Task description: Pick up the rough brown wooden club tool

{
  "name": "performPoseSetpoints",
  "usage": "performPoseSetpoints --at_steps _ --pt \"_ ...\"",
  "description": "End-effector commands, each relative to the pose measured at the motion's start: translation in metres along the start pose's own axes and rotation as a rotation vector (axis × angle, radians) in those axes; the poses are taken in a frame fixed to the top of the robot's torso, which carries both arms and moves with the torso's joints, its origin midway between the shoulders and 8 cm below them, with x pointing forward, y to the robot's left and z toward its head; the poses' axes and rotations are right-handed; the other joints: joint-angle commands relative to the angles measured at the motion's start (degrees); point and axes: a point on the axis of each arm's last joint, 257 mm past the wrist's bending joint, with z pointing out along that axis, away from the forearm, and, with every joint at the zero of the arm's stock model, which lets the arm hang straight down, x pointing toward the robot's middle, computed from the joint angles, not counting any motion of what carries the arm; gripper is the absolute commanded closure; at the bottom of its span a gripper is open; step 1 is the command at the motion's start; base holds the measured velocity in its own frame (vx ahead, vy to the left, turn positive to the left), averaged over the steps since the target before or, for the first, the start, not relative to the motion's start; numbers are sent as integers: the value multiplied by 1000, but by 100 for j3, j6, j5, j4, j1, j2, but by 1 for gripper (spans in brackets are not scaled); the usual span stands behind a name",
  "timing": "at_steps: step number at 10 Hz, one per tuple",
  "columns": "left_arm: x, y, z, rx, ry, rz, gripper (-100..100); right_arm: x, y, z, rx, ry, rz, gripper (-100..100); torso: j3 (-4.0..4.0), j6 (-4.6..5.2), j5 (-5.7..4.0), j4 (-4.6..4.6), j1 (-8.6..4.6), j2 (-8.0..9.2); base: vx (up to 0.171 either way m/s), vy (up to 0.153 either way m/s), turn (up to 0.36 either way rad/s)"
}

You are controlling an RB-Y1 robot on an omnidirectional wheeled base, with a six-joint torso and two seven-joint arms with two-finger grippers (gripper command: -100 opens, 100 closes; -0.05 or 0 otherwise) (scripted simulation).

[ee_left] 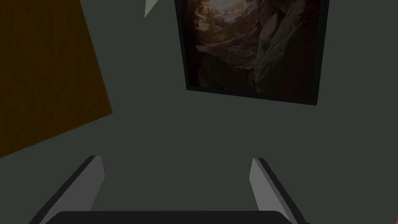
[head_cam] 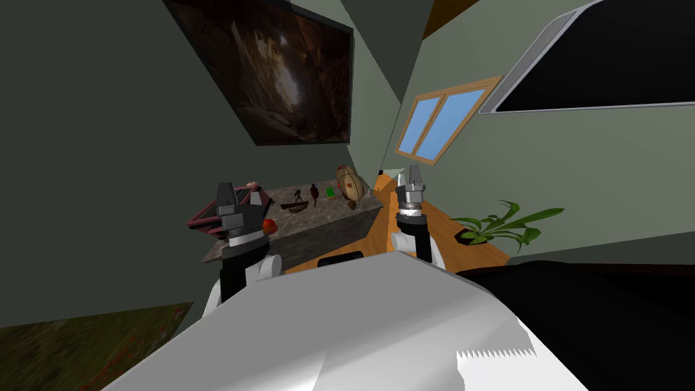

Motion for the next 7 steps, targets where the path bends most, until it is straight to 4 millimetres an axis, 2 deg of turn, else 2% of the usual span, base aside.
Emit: performPoseSetpoints --at_steps 1,4,5,6,7 --pt "6 4 5 -1 36 11 -100 0 0 0 0 0 0 0 0 0 0 0 0 0 -9 7 -27" --pt "20 19 23 -20 109 42 -100 0 0 0 0 0 0 0 3 1 2 1 11 6 -25 24 -59" --pt "23 31 27 -44 129 57 -100 0 0 0 0 0 0 0 5 1 3 2 12 9 -39 33 -77" --pt "24 28 31 -32 129 54 -100 0 0 0 0 0 0 0 6 1 3 2 15 11 -32 30 -21" --pt "26 39 39 -57 144 69 -100 0 0 0 0 0 0 0 6 0 3 2 13 10 -25 27 -53"
